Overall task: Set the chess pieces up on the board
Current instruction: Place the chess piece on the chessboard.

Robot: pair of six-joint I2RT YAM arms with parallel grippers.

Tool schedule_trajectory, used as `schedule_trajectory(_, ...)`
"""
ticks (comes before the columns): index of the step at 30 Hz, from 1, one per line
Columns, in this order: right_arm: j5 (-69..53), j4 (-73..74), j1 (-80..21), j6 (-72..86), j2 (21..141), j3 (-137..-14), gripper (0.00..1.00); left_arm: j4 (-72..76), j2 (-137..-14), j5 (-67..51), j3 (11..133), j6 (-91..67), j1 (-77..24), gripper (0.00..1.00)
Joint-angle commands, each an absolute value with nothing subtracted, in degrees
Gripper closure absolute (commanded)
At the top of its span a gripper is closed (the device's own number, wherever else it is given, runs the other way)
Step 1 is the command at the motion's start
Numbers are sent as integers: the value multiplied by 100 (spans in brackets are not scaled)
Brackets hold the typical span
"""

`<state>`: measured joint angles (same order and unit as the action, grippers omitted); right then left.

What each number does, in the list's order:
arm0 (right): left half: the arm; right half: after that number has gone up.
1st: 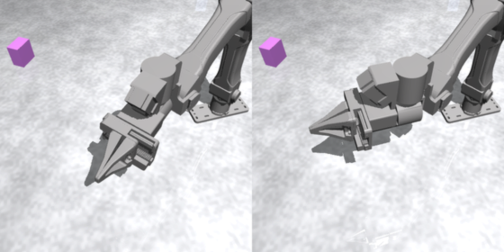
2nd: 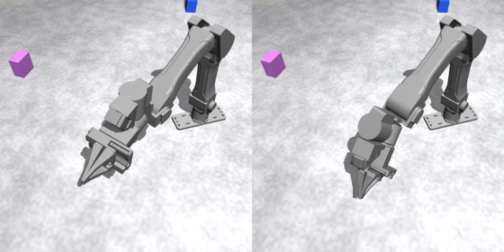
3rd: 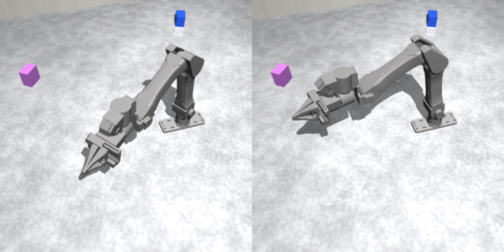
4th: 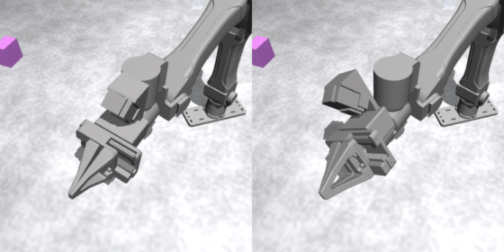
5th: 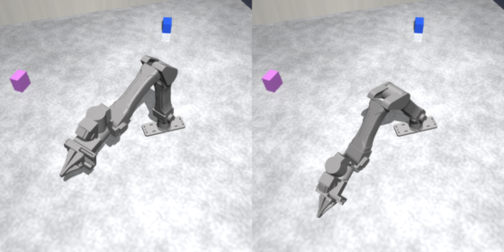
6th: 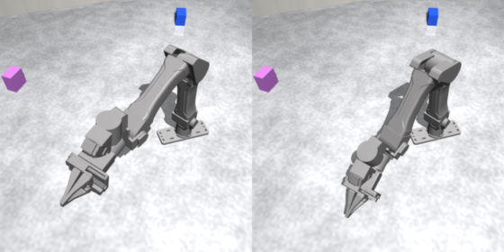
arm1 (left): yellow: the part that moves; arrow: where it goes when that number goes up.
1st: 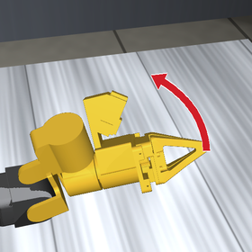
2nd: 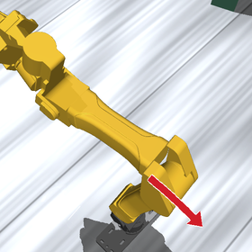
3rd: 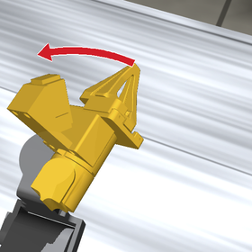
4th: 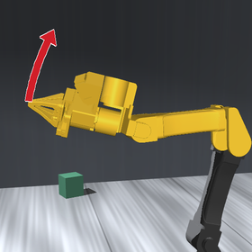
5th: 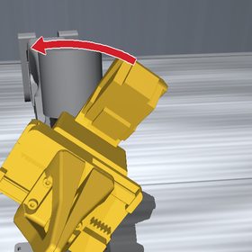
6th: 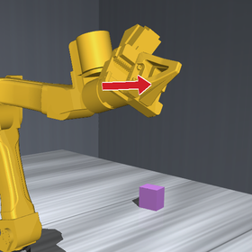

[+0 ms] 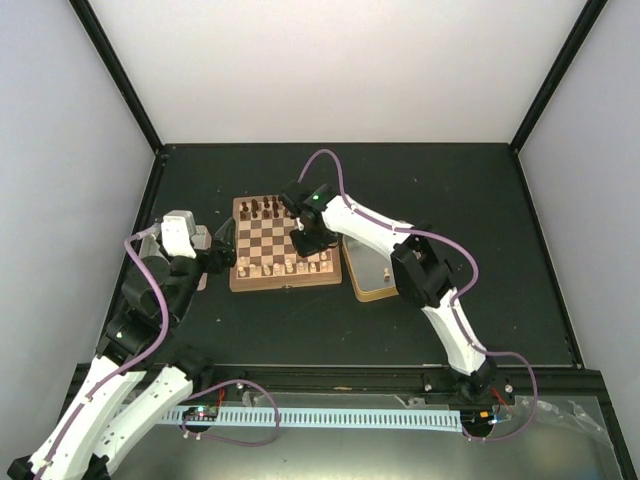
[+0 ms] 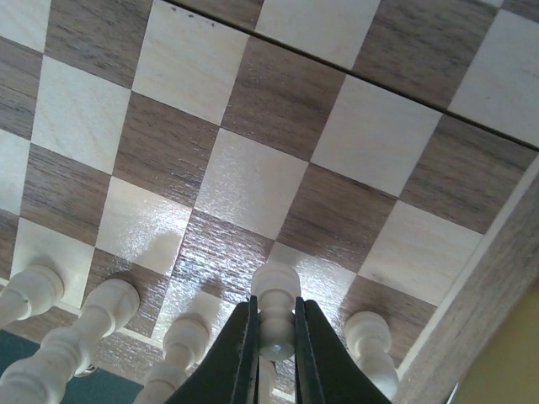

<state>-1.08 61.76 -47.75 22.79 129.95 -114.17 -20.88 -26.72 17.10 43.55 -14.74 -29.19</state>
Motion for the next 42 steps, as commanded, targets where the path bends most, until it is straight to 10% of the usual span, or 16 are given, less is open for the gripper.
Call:
schedule_trajectory(1, 57, 6421, -4826, 2246, 13164, -11707, 99, -1956, -2712, 1793, 4411, -1414, -2835, 7)
schedule_trajectory(42, 874, 5179, -4486, 3020, 11106, -10107, 70, -1947, -2859, 1130, 4298, -1678, -2314, 5)
